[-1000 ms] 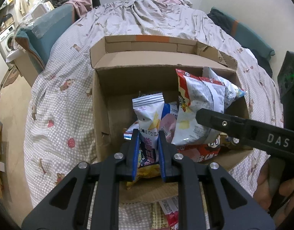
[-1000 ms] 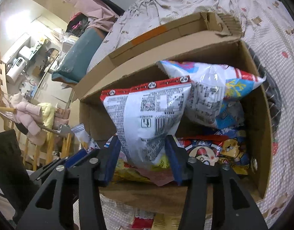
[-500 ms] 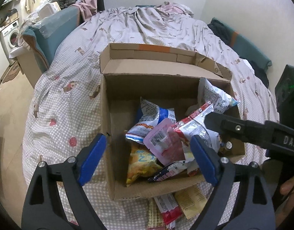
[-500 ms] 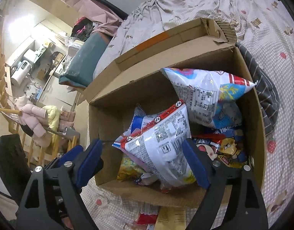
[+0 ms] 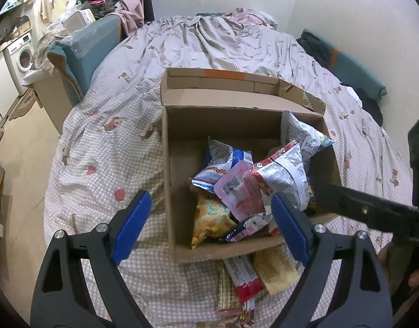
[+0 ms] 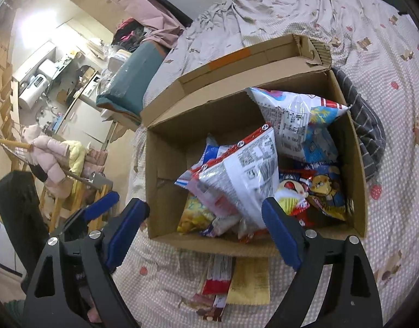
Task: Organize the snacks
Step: 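Open both tools to drop the bar and bag into the box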
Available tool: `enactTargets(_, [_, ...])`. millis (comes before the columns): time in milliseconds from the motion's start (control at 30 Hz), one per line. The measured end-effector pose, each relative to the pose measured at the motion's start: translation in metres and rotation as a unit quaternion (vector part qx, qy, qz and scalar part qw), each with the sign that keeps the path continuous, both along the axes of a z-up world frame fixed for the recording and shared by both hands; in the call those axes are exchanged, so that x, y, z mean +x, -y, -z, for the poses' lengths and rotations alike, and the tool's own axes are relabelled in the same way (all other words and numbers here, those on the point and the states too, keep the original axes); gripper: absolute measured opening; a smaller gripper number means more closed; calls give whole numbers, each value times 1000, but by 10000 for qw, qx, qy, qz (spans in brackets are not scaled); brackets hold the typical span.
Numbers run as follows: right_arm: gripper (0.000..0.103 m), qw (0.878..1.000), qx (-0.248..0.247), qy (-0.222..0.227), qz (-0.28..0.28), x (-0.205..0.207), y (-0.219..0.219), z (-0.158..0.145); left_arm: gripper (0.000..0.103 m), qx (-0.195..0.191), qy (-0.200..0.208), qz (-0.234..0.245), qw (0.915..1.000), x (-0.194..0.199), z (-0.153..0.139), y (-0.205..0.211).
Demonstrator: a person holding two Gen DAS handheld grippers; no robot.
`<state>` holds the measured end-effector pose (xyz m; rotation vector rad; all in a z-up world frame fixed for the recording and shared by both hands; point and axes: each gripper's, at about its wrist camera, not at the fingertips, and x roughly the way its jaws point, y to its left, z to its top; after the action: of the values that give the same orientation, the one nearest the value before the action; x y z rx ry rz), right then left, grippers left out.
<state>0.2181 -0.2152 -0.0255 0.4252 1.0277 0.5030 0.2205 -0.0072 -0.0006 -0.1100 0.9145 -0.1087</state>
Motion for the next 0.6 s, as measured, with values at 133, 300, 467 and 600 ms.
enactTargets(133, [92,10000,-56,-12,61,-19,3,0,87,-74,-20,-83,9999,-12,0,-5])
enactTargets(300, [92,9998,-147,-53,87,-40,6,1,87,-97,-87,-102,9999,-29,2,-10])
enactTargets(467, [92,9997,-126,-129,153,-56,12,4,87,-105,-90,-103,9999,-47,2,-13])
enactTargets(600, [92,9995,-127,-238,173,-69,13,9,87,-100,-218,-106,9997,-55,8,-14])
